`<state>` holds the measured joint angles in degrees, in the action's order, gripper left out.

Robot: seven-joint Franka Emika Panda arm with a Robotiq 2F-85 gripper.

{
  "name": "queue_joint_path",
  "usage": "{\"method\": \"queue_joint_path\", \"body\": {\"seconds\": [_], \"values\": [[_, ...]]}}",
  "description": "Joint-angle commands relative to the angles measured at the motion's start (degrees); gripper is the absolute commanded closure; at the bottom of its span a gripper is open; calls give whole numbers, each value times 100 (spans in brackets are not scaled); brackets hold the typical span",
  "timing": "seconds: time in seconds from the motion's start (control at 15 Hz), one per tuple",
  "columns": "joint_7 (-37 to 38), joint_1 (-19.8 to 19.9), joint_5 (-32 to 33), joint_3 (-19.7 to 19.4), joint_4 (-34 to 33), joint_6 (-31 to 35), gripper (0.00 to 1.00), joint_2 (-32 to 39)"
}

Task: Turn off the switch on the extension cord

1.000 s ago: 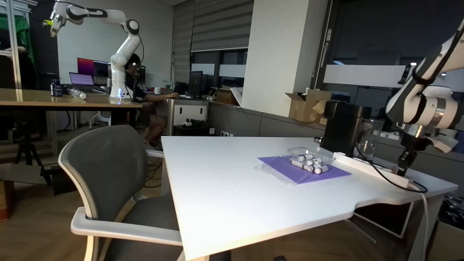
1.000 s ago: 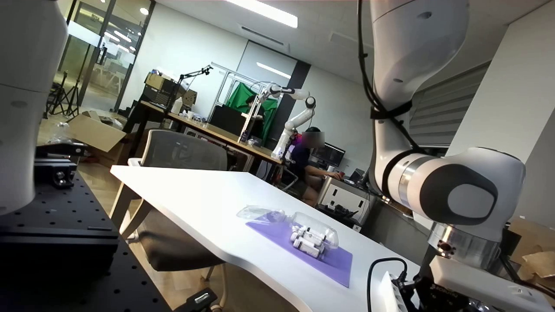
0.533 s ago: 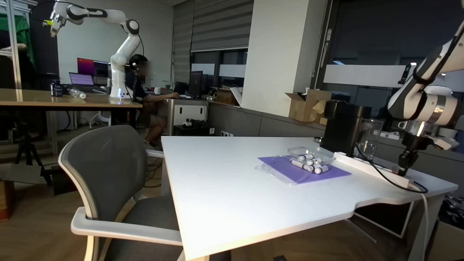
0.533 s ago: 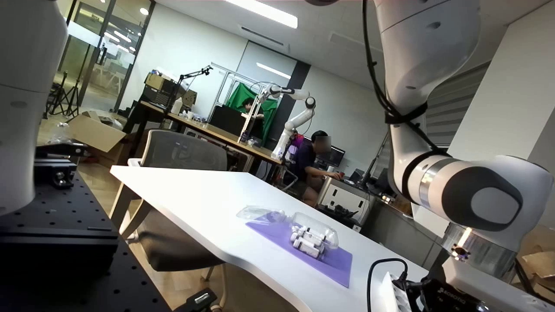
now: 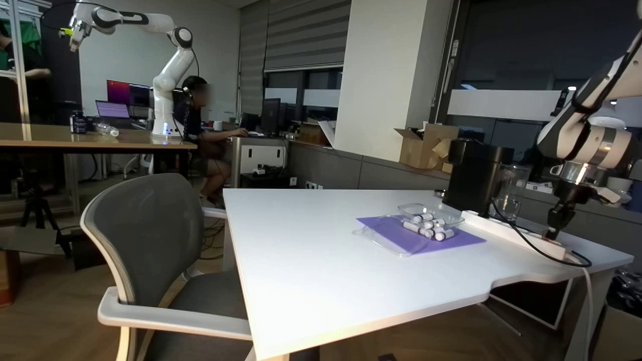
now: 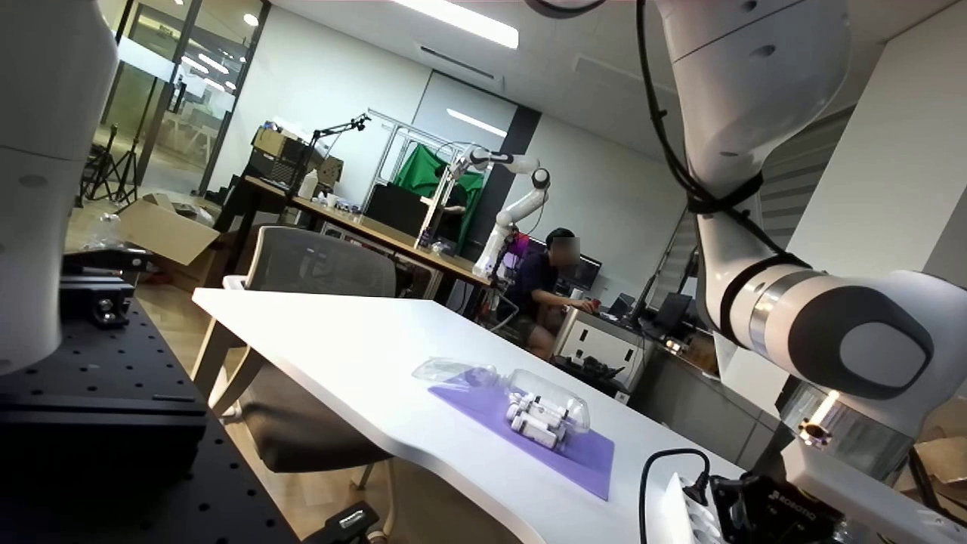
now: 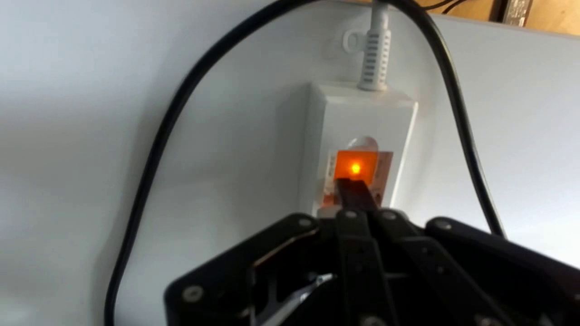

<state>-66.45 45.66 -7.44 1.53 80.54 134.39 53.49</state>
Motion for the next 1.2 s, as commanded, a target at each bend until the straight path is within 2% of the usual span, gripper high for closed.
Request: {"method": "queue_joint_path", "body": {"seconds": [0.0, 0.27, 0.33, 0.4, 0.8, 1.13], "values": [[72, -126, 76, -8, 718, -76, 100, -965], [290, -500, 372, -375, 1229, -35, 100, -1778], [368, -604, 459, -483, 1296, -91, 78, -1909], [326, -676, 516, -560, 1342, -143, 74, -2010], [597, -1164, 841, -1053, 1547, -184, 34, -2209], [689, -1355, 934, -1242, 1634, -235, 2, -2257]]}}
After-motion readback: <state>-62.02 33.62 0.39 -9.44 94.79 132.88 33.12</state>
